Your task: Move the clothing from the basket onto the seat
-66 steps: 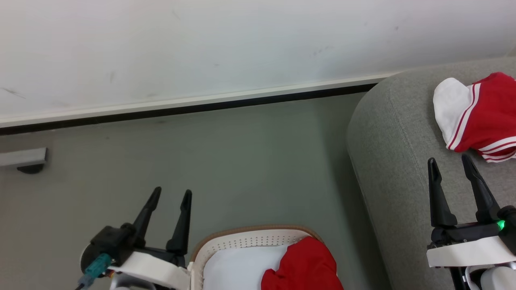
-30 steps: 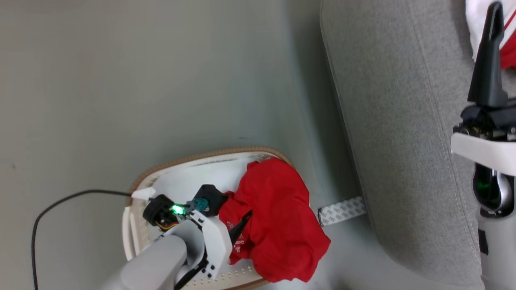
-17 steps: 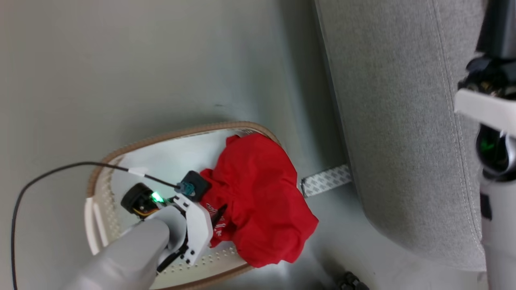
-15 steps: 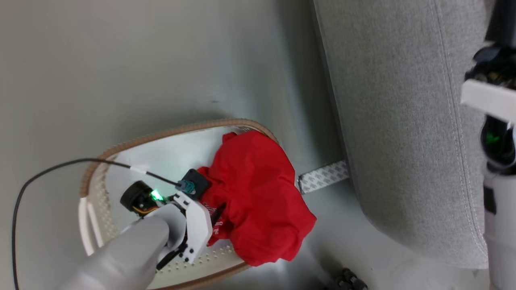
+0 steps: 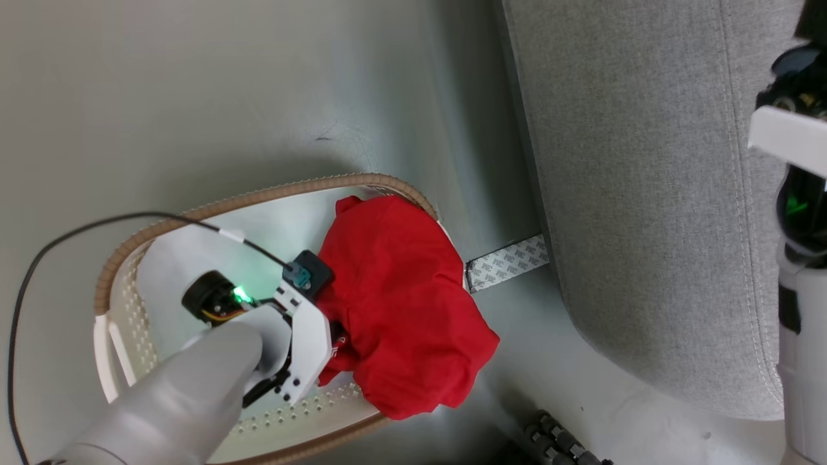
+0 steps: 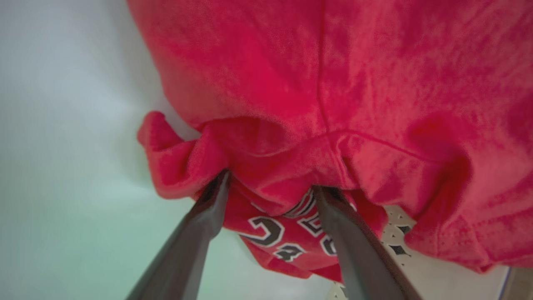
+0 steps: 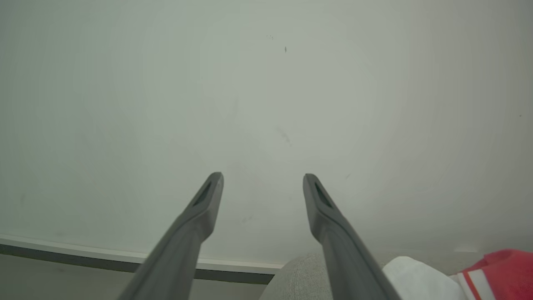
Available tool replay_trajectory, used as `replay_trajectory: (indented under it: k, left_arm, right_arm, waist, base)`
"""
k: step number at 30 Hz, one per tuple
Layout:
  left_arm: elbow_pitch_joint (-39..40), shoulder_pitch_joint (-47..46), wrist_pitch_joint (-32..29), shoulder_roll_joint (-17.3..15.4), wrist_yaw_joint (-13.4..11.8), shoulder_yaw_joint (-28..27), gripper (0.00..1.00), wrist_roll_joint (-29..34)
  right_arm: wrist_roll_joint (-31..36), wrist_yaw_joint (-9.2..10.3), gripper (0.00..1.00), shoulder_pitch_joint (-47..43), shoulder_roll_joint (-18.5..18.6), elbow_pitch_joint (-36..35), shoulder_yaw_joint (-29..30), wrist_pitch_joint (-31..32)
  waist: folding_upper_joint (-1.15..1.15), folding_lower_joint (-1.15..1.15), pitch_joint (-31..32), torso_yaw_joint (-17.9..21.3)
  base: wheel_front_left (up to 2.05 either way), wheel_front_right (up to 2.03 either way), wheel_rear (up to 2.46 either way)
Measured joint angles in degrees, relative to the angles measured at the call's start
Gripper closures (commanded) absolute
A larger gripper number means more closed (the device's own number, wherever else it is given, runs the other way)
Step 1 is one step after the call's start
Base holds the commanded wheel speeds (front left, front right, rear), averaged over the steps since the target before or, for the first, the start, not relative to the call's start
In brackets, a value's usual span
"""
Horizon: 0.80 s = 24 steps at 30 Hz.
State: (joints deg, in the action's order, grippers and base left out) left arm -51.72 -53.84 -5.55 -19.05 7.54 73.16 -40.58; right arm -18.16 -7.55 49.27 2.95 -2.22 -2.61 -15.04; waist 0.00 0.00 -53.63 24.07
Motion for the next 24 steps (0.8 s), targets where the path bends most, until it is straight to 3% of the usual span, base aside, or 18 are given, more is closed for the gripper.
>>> replay_trajectory:
  k: [9, 10, 11, 12, 24]
  left_arm:
    - [2.9, -0.1, -4.7, 0.2, 0.0, 0.1, 0.00, 1.6]
    - [3.5, 0.1, -5.3, 0.0, 0.0, 0.1, 0.20, 1.6]
    - [4.0, 0.2, -5.6, -0.1, 0.0, 0.1, 0.67, 1.6]
    - [4.3, 0.2, -5.6, -0.3, 0.0, 0.1, 1.00, 1.6]
    - [7.2, 0.1, -1.2, -3.3, 0.0, 0.2, 1.00, 0.4]
  right_arm:
    - [0.0, 0.00, 0.00, -2.4, 0.0, -0.1, -0.4, 0.0]
    - [0.1, 0.00, 0.00, -2.4, 0.0, -0.3, -0.4, 0.0]
    - [0.2, 0.00, 0.00, -2.4, 0.0, -0.4, -0.4, 0.0]
    - [0.3, 0.00, 0.00, -2.4, 0.0, -0.5, -0.4, 0.0]
    - [0.0, 0.00, 0.00, -1.7, 0.0, 0.3, -0.8, 0.0]
  waist:
    - [0.00, 0.00, -0.9, -0.5]
    - [0.00, 0.00, -1.0, -0.7]
    - [0.00, 0.00, -1.1, -0.8]
    - [0.00, 0.00, -1.2, -0.9]
    - [0.00, 0.00, -0.7, -0.6]
  base:
    - [0.04, 0.04, 0.04]
    - [0.05, 0.05, 0.05]
    - [0.04, 0.04, 0.04]
    - [0.03, 0.03, 0.03]
    - [0.00, 0.00, 0.00]
